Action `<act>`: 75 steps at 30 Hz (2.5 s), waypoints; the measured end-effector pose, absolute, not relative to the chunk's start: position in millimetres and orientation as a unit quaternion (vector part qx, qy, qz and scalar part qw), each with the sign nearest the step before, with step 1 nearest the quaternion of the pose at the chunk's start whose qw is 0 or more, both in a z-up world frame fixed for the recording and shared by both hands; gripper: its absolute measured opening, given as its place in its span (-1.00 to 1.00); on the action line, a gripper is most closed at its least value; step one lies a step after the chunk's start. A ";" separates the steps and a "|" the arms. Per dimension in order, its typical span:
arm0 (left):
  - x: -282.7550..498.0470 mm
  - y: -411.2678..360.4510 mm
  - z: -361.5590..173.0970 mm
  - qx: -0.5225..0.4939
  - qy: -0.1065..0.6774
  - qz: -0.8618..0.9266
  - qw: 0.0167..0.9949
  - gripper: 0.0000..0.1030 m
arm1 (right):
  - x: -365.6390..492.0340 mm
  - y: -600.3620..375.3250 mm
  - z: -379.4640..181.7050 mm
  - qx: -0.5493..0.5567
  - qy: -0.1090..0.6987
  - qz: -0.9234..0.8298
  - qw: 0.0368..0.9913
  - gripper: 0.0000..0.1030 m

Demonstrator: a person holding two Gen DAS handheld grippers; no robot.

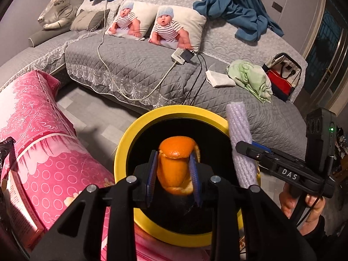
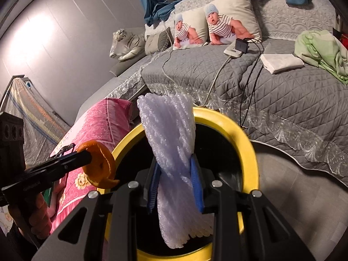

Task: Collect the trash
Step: 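Carry both items to the yellow bin and open both tools to drop them, then return to the bed and grasp the green milk carton with the left tool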

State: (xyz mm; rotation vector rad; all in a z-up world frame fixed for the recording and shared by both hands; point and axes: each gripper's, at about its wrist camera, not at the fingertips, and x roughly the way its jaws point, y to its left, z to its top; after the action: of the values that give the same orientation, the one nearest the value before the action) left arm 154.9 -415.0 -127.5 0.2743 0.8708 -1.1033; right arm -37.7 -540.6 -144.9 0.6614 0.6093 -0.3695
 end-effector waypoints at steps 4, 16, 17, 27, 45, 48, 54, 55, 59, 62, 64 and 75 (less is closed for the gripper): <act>155.9 -401.1 -116.6 0.108 0.372 -0.489 0.782 0.58 | -50.0 -545.1 -133.2 0.318 0.269 -0.207 0.885 0.13; 148.4 -337.8 -86.9 0.028 0.364 -0.547 0.753 0.84 | -82.0 -527.6 -92.1 0.303 0.150 -0.207 0.918 0.86; 144.6 -327.4 -81.1 0.028 0.353 -0.558 0.751 0.84 | -79.6 -522.5 -89.3 0.293 0.148 -0.204 0.922 0.86; 127.0 -158.6 -34.1 0.047 0.238 -0.578 0.779 0.84 | -33.8 -444.0 -60.5 0.208 0.170 -0.077 0.960 0.86; 128.8 28.6 -108.4 0.222 0.247 -0.588 0.737 0.83 | 60.2 -314.2 -31.2 0.139 0.226 0.037 0.963 0.86; 140.1 25.9 -117.8 0.220 0.261 -0.589 0.732 0.83 | 72.7 -302.1 -31.2 0.127 0.236 0.045 0.962 0.86; 158.4 29.7 -124.8 0.205 0.277 -0.588 0.732 0.83 | 87.7 -291.6 -33.9 0.122 0.248 0.058 0.959 0.86; 160.8 30.8 -126.1 0.203 0.281 -0.588 0.731 0.83 | 89.7 -290.8 -34.7 0.122 0.250 0.059 0.959 0.86; 162.2 27.0 -134.9 0.222 0.294 -0.593 0.716 0.78 | 95.5 -291.2 -37.4 0.127 0.257 0.059 0.956 0.86; 163.7 25.4 -139.6 0.230 0.303 -0.598 0.706 0.58 | 97.7 -290.8 -38.6 0.131 0.259 0.058 0.955 0.86; 165.9 24.6 -143.2 0.234 0.308 -0.600 0.700 0.52 | 98.4 -290.9 -38.4 0.134 0.262 0.063 0.954 0.86; 162.1 20.8 -148.0 0.269 0.306 -0.595 0.693 0.39 | 92.3 -276.5 -22.4 0.114 0.253 0.070 0.958 0.86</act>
State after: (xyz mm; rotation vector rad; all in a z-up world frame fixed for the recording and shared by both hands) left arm 162.1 20.8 -148.0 0.6001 0.6841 -1.3298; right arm 92.3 -276.5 -22.4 0.2307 0.5123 0.1414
